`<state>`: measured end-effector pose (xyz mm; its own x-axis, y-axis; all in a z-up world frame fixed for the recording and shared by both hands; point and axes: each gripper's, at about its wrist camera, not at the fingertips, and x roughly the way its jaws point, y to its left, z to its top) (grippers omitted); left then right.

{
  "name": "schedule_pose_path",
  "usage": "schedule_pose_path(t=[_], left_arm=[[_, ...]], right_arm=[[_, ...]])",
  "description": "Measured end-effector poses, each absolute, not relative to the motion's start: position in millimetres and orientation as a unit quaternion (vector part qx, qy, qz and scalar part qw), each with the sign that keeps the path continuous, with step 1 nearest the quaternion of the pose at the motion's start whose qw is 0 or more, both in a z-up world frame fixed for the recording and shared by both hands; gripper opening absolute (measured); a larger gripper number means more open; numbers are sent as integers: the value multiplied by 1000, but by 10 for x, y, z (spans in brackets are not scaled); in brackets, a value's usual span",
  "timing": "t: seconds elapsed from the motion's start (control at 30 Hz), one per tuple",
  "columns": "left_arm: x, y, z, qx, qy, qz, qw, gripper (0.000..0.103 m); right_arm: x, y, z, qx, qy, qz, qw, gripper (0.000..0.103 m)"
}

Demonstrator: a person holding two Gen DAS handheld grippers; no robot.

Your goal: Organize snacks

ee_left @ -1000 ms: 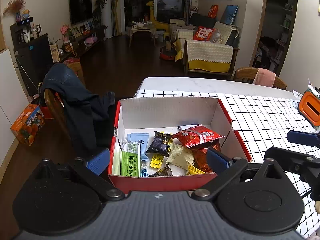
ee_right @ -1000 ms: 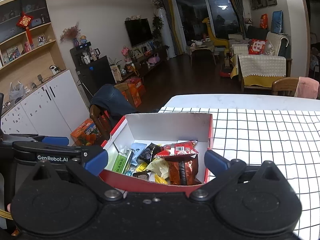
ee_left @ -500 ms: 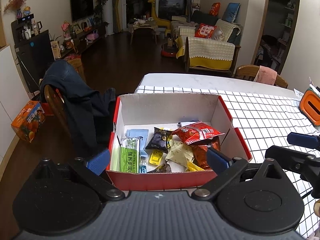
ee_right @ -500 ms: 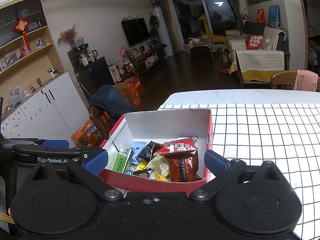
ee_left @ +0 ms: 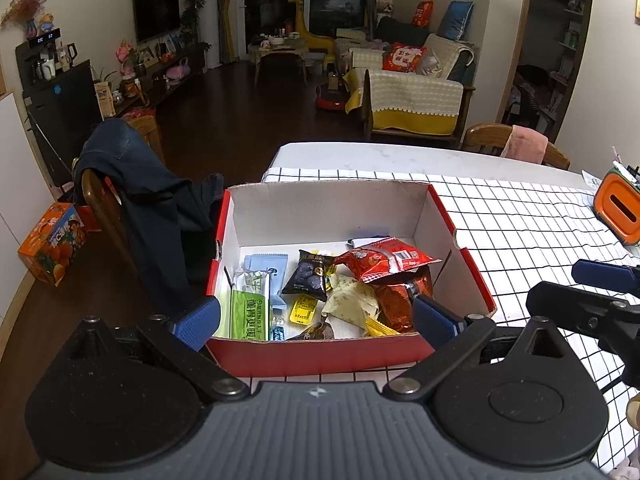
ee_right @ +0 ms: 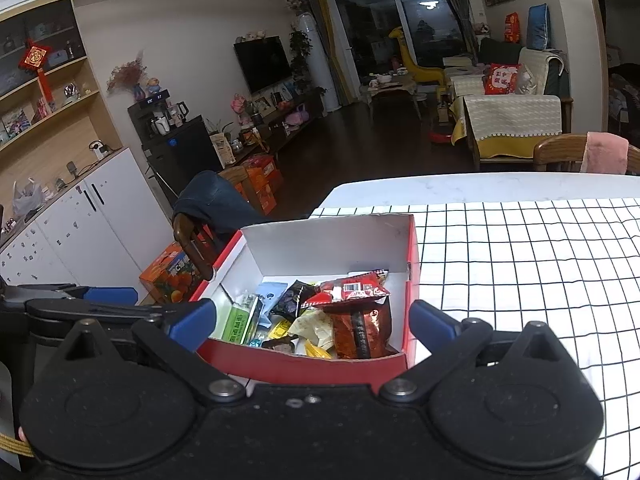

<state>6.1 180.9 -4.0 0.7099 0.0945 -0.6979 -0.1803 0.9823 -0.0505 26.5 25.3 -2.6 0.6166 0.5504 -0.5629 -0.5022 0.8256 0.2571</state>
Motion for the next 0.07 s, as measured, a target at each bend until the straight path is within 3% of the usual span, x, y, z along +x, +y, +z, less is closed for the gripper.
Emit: schedule_pose_path(t=[0.07], left_arm=[[62,1802,-34,-60,373,70,923,103]], right_arm=[[260,239,-23,38,325,291,899,103]])
